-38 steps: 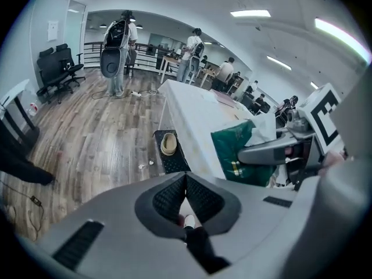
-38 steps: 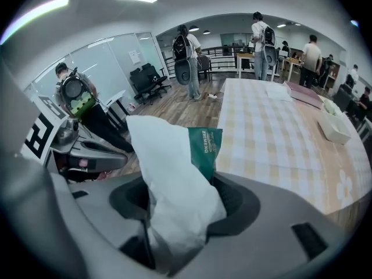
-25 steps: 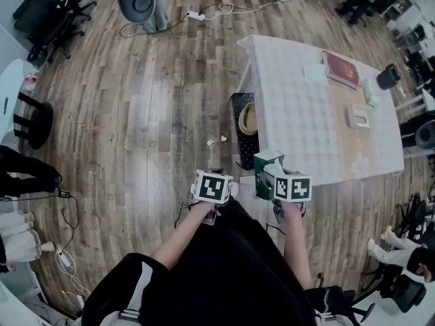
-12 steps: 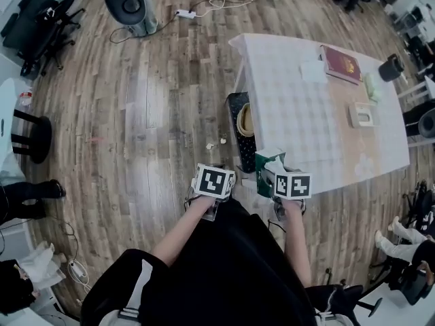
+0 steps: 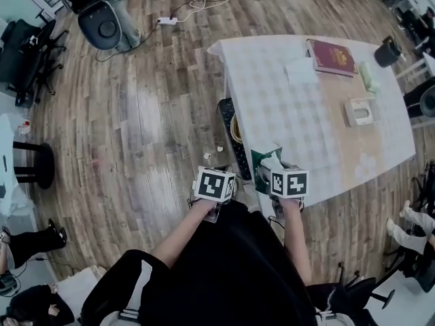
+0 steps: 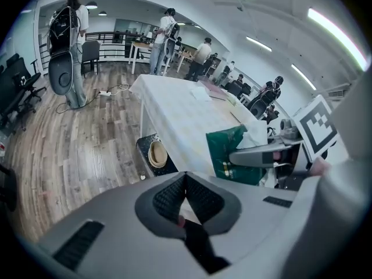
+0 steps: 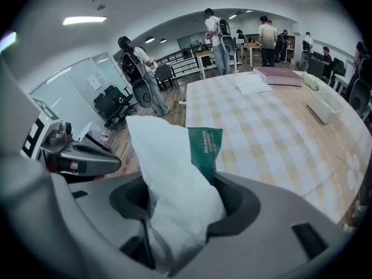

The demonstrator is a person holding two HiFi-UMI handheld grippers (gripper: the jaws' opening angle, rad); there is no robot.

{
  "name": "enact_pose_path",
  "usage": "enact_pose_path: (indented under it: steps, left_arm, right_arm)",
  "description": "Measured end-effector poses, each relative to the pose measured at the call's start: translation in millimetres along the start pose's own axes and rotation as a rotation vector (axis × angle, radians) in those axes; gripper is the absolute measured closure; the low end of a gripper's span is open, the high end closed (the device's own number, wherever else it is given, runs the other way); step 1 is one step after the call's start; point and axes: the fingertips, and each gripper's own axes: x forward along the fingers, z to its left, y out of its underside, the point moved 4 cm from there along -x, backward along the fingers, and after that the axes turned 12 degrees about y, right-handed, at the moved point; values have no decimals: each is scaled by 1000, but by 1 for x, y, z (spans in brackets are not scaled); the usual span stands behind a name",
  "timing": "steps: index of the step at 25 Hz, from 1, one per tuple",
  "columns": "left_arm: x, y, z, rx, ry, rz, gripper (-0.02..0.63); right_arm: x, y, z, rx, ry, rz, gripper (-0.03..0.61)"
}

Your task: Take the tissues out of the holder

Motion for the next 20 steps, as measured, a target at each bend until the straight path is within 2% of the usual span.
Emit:
enact_pose_path:
  steps: [13,20]
  left_arm:
    - [17,-13,-10,38,-18,33,604]
    - [26,-26,-7,57,2,13,606]
  right_arm:
    - [7,-43,-25,17,1,-48,307]
    - [15,-80,-42,20,36,-83,307]
